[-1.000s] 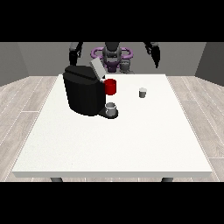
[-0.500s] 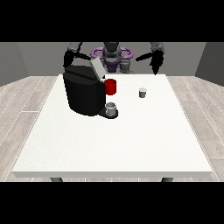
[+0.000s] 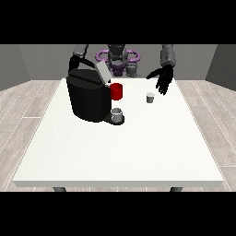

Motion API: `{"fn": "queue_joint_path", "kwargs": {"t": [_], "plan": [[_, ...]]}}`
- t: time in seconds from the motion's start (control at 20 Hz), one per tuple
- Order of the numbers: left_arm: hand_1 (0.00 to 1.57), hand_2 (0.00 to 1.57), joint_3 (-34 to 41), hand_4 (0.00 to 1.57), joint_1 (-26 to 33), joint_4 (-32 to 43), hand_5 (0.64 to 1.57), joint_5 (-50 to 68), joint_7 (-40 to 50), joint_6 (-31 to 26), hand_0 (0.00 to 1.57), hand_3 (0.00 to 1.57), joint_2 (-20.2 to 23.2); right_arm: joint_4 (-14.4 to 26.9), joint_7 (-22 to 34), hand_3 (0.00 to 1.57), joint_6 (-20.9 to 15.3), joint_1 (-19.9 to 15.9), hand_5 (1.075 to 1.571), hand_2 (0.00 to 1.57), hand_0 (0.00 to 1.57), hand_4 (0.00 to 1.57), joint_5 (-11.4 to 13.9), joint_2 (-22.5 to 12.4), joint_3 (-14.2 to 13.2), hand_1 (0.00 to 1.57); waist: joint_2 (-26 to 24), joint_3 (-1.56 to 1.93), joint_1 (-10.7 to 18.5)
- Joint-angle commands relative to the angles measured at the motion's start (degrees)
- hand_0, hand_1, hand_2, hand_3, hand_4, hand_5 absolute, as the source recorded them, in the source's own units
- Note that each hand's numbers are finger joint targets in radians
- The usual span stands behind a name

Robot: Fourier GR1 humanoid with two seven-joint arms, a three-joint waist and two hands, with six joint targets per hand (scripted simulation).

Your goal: Insert the coffee pod into the coffee machine and close the lid

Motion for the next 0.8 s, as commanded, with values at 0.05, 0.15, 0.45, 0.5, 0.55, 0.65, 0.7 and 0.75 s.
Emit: {"fn": "queue_joint_path", "kwargs": {"t": [0.05,0.15,0.45,0.5,0.55,0.65,0.7,0.75], "plan": [[0.0,0.0,-2.28,0.0,-1.47,7.41,1.571,-4.96,-3.14,0.99,0.0,0.0,-1.54,1.67,-1.52,0.0,-2.74,1.57,1.571,0.0,0.0,0.0,-1.0,1.87,2.1,0.0,0.76,0.01,0.55],[0.0,0.0,0.93,0.0,-4.76,13.19,1.571,-5.03,-6.6,0.18,0.0,0.0,2.06,-0.46,4.25,0.0,-2.08,-1.69,1.571,0.0,0.0,0.0,1.12,0.83,0.2,0.0,2.58,-0.02,-0.31],[0.49,0.72,-2.86,0.0,-8.92,15.07,1.571,-12.01,-4.12,9.04,0.49,0.49,-5.97,5.78,1.63,0.0,0.75,-3.81,1.571,0.0,0.0,0.0,-2.48,0.38,-2.45,0.0,2.74,0.01,0.28],[0.76,0.88,-0.8,0.0,-9.69,19.1,1.571,-12.88,-8.77,9.45,0.76,0.62,-1.69,2.95,2.08,0.0,0.03,-2.44,1.571,0.0,0.0,0.0,-1.23,1.89,0.74,0.0,3.75,-0.01,-0.62],[0.95,0.97,-2.27,0.0,-11.32,17.19,1.571,-13.48,-5.2,7.41,0.95,0.66,-2.94,6.98,4.02,0.0,0.16,-5.96,1.571,0.0,0.0,0.0,-2.33,1.15,-2.44,0.0,2.33,0.01,1.74],[0.84,0.92,-3.5,0.3,-11.81,17.36,1.571,-16.7,-6.92,11.29,0.84,0.76,-2.79,8.71,-0.17,0.0,-3.67,-4.83,1.571,0.0,0.0,0.0,-1.07,1.91,0.13,0.0,4.5,0.02,2.25],[0.89,0.96,-4.75,0.38,-10.97,18.24,1.571,-18.64,-7.32,14.87,0.89,0.82,-5.2,7.59,1.83,0.0,0.11,-5.92,1.571,0.0,0.0,0.0,-2.12,0.04,-2.54,0.0,4.48,0.01,0.53],[1.07,1.11,-3.41,0.45,-14.69,19.68,1.571,-18.04,-9.17,12.69,1.07,0.91,-2.43,5.92,7.27,0.0,-1.96,-10.35,1.571,0.0,0.0,0.0,-0.1,0.95,-1.58,0.0,5.33,-0.02,0.92]]}}
